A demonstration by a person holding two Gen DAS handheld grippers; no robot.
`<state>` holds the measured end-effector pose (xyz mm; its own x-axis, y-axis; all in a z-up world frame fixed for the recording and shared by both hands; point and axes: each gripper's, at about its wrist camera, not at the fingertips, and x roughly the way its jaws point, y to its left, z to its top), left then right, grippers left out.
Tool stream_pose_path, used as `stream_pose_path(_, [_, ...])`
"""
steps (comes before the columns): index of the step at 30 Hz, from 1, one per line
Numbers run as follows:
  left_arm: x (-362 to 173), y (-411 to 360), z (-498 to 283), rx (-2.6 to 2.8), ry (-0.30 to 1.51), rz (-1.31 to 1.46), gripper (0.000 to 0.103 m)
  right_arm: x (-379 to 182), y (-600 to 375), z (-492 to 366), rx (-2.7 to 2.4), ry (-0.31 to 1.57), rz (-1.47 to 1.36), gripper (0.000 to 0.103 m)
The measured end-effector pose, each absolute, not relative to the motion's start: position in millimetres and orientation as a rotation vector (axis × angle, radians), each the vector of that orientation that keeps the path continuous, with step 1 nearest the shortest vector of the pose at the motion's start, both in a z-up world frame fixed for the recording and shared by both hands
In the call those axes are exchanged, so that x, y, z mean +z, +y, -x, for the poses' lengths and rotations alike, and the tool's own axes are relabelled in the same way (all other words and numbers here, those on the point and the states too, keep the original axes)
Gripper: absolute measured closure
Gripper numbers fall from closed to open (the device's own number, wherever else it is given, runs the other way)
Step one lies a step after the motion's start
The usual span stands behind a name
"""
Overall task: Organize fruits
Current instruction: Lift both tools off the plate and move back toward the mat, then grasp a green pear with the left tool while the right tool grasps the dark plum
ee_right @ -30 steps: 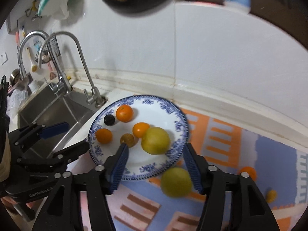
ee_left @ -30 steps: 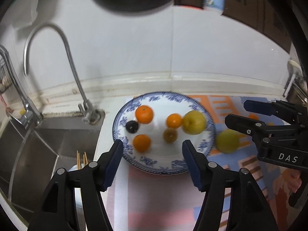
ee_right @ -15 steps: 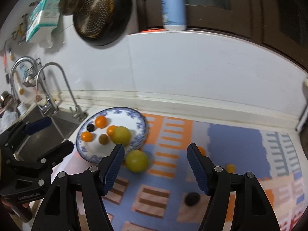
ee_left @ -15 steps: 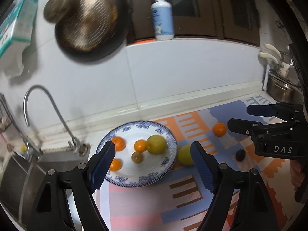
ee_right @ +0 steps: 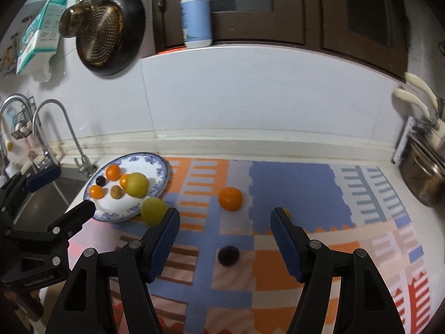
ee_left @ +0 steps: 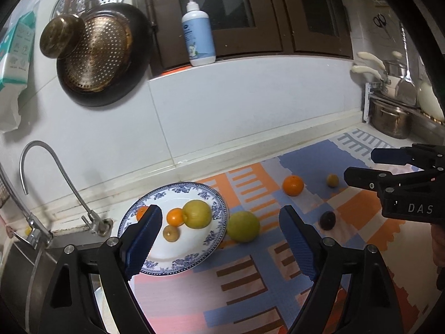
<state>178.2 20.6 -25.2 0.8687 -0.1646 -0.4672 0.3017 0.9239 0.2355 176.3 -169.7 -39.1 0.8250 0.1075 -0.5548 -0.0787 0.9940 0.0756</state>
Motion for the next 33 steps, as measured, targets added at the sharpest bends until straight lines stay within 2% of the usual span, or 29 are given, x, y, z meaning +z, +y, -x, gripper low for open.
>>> stream_pose_path(19, [-76, 5, -226, -0.327, 0.569, -0.380, 0.018, -104, -178, -197, 0.066, 0.719, -0.158, 0.035])
stream_pose_path(23, [-86, 2, -239, -0.340, 0.610, -0.375, 0.024, -113, -177, -204, 0.064, 0.742, -0.156, 0.036])
stream_pose_path(31, [-104, -2, -260, -0.355, 0.689, -0.365, 0.037, -131, -174, -217, 0.083, 0.797, -0.170, 0.049])
stream_pose_path(33, [-107, -3, -264, -0.356, 0.701, -0.364, 0.039, -134, -174, -221, 0.089, 0.808, -0.176, 0.049])
